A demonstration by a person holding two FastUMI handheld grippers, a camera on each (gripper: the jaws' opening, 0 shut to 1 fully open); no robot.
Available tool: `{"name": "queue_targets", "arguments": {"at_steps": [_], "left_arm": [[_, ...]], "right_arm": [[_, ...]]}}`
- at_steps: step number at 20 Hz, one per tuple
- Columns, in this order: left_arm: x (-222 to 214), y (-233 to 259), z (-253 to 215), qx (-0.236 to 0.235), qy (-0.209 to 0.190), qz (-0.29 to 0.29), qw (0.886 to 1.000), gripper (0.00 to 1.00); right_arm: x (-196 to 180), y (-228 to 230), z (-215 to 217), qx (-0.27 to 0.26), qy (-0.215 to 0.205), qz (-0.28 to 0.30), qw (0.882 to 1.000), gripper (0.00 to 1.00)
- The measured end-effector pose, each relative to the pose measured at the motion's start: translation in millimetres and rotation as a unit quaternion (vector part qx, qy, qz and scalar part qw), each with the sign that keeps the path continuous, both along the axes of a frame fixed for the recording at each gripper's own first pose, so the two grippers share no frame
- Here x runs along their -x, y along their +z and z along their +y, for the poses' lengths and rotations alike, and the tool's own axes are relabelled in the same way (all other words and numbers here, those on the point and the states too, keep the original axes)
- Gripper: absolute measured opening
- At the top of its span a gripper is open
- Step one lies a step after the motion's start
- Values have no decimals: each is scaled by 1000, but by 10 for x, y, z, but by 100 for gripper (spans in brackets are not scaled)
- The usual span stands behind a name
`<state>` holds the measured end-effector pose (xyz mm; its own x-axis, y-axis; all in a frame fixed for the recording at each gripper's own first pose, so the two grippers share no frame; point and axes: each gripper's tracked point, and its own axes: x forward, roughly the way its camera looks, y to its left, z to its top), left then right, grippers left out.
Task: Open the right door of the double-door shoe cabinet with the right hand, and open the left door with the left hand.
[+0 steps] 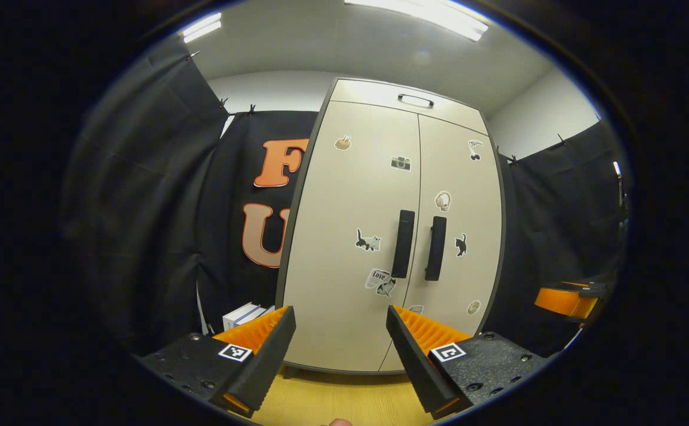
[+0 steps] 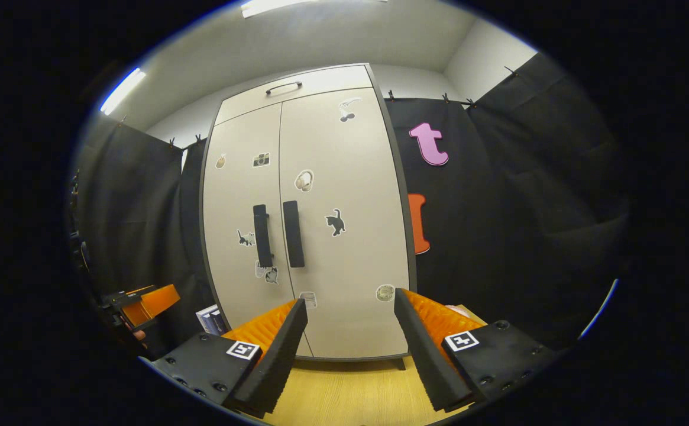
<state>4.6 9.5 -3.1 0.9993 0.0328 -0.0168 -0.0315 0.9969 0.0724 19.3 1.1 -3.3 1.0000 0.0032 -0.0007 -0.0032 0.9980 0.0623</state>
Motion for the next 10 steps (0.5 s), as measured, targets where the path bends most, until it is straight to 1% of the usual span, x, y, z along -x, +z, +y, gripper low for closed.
{"name": "queue_targets", "arguments": {"at_steps": [2,5,8,10], "left_arm": [[-2,9,11,-2,0,0,1000,94],[4,3,23,-1,1,1,1000,94],[37,20,49,-4,3,1,1000,95],[74,37,95,-6,9,-1,1000,94]], "right_arm": [[-22,97,37,-8,2,-9,1000,98],[-104,304,197,-17,26,-26,999,98],[-299,516,319,-14,43,-40,998,98],[-466,609,427,-20,57,-35,998,97]]}}
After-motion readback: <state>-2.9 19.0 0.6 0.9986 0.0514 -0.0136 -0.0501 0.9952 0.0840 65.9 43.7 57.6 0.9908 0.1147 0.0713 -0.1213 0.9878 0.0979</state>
